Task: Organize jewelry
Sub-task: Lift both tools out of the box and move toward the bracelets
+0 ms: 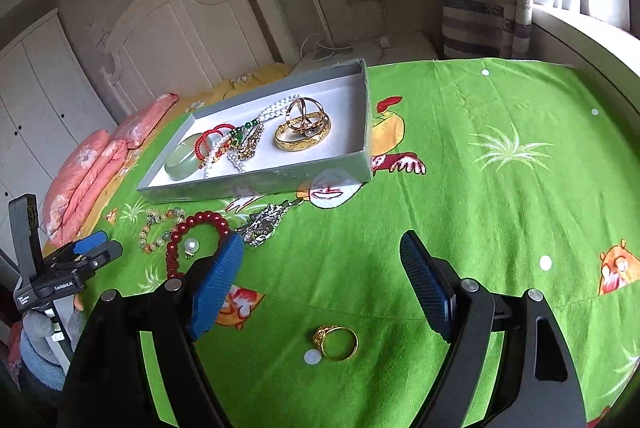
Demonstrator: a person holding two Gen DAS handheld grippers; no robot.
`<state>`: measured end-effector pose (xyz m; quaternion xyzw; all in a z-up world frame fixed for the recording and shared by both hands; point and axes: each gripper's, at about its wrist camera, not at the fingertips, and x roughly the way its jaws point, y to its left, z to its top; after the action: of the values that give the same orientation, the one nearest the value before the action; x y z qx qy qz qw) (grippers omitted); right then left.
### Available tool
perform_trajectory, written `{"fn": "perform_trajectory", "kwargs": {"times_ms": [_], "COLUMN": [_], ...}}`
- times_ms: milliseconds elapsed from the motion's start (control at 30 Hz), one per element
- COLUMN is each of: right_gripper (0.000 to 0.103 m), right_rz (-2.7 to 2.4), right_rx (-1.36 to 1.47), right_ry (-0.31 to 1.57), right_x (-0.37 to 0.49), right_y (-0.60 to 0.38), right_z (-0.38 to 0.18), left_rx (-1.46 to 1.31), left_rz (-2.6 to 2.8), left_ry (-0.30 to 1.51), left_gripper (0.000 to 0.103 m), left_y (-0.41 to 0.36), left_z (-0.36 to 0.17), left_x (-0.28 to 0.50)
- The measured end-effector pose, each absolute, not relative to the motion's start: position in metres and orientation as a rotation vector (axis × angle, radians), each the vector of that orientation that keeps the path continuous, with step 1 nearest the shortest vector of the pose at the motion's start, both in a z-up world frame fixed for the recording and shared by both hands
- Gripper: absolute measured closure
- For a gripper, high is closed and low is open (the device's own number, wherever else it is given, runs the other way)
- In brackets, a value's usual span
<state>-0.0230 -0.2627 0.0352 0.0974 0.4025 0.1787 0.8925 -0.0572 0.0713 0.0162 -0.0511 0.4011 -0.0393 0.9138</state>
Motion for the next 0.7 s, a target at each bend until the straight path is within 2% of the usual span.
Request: {"fn": "perform_trajectory", "kwargs": {"times_ms": [467, 700], "right_gripper": [0.025, 0.032], "right_rz": [0.329, 0.270], "right_rx": [0.124, 0.104], "right_ry": [0.855, 0.893], "right_x": [-0.018, -0.003], "right_y": [-0.202, -0.192], "right_z": [0.033, 0.027], "left_rx": [-0.160, -0.160], "left_rz": [-0.071, -0.088], "left_ry": [0.860, 0.857], "left_gripper": [0.003, 0.003], "left_y": [0.078, 0.077], "left_z": [0.010, 0.010], "left_x": [-0.051, -0.052]}}
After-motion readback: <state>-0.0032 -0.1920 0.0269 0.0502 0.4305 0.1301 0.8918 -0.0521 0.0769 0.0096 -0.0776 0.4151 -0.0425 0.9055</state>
